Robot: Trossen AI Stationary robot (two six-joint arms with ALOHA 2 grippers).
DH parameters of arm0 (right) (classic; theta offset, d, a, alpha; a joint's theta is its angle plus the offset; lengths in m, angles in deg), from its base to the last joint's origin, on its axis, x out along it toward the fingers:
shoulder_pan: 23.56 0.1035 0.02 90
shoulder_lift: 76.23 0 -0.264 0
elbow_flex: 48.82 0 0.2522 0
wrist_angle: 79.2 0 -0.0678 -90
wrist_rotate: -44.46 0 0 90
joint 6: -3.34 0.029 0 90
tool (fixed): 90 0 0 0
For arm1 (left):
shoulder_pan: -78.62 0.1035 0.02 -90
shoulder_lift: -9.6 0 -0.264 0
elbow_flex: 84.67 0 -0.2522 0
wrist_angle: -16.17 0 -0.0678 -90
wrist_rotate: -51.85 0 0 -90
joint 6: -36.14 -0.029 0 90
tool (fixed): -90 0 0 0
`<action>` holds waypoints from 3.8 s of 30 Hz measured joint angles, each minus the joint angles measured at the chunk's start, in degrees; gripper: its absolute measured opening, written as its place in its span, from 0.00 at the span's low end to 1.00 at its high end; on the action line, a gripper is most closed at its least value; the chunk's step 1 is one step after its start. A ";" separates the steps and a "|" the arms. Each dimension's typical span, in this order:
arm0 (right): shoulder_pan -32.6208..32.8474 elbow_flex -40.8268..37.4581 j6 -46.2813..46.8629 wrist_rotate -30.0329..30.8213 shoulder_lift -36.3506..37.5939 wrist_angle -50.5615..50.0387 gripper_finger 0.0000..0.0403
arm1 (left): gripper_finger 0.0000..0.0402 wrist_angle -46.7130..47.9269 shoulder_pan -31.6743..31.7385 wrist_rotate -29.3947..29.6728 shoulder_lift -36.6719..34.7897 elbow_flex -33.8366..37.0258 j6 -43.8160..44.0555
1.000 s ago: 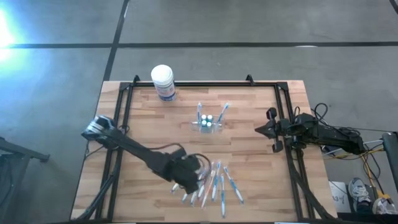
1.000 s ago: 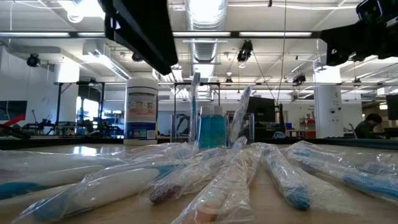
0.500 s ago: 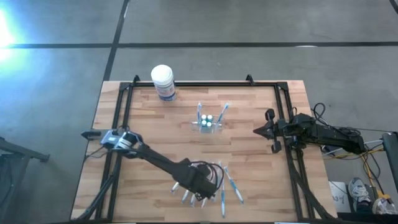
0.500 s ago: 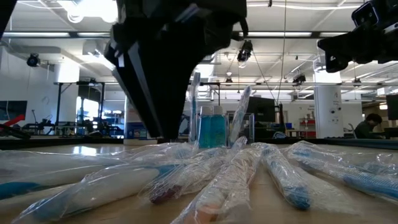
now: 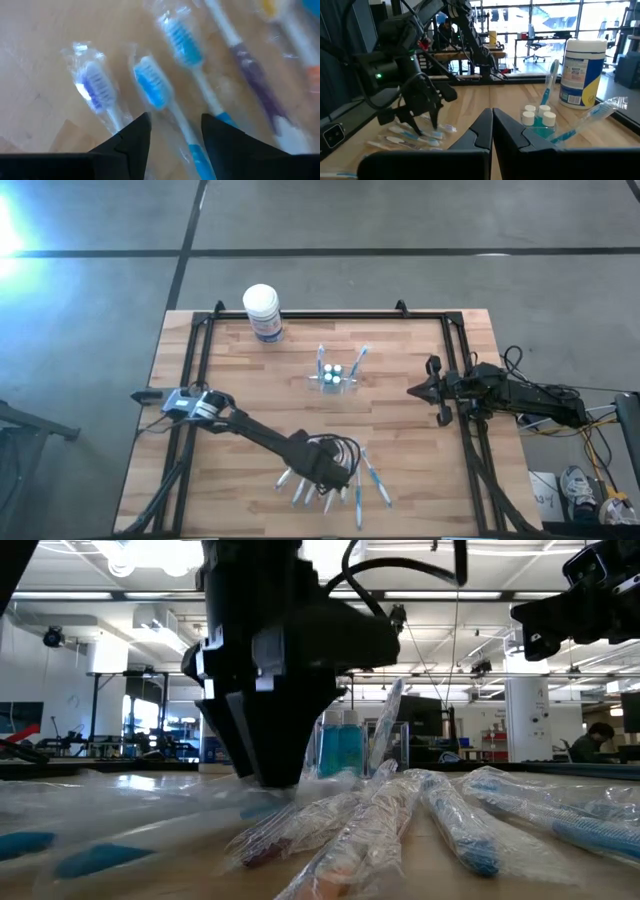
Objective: Pick & Place toothbrushing station
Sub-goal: Put the blue toothbrush into the transparent bin organizer
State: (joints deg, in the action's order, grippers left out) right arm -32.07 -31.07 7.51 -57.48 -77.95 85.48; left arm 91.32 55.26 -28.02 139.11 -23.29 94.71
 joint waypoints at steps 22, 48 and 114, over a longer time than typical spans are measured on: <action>0.02 -0.68 1.88 -0.02 0.09 -1.49 0.02 | 0.10 -7.23 0.00 -2.83 -0.28 5.12 -9.18; 0.02 -1.00 0.78 -0.02 0.15 -1.11 0.02 | 0.00 -13.26 -6.81 21.24 -24.17 7.66 -26.64; 0.00 -1.73 -8.92 0.27 0.09 11.45 0.02 | 0.00 -120.99 40.79 -22.43 -61.47 83.33 -53.85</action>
State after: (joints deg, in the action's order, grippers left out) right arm -32.07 -32.80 -1.41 -57.22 -77.86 96.93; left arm -29.67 96.05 -50.46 77.64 60.04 40.85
